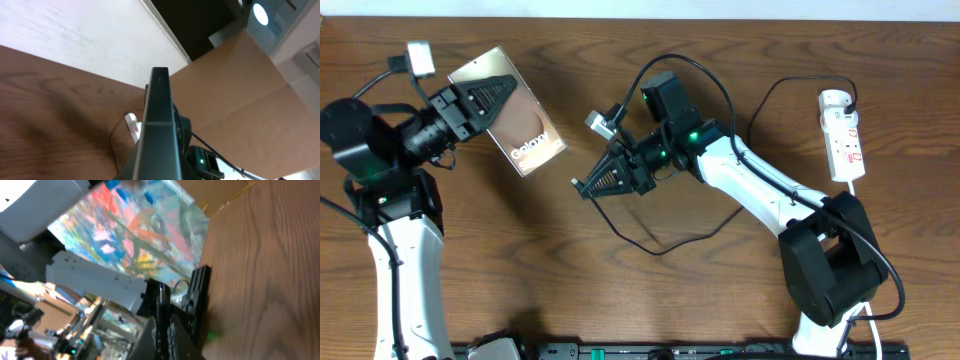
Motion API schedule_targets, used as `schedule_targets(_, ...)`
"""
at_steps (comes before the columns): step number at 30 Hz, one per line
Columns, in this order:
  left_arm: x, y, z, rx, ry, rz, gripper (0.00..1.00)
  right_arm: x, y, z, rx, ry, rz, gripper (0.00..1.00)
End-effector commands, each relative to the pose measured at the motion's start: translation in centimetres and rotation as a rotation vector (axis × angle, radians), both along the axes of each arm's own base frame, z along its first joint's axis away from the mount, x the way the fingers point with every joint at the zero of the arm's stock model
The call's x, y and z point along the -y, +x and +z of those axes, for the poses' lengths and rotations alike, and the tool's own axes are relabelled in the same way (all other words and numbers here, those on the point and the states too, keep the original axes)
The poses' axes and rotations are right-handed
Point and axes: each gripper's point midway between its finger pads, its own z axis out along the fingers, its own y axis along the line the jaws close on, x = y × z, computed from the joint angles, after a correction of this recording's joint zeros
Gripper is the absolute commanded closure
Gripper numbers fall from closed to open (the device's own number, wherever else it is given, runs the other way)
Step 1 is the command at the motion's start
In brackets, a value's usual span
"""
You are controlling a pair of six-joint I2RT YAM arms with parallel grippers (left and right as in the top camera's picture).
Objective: Plug charger to phone and switch on socket
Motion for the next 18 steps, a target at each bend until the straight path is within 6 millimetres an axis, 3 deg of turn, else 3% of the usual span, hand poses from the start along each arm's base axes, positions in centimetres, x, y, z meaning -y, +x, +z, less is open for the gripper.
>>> schedule_targets(1, 0.9, -0.2, 0.6, 0.031, 0.014, -0.022, 0.93, -0.2, -0.4, 2.2, -0.037, -0.002, 0.028, 0.99)
schedule_targets(18, 0.8, 0.5, 0.7, 0.029, 0.008, 0.025, 0.93, -1.0, -0.4, 3.7, 0.047, 0.057, 0.045, 0.99)
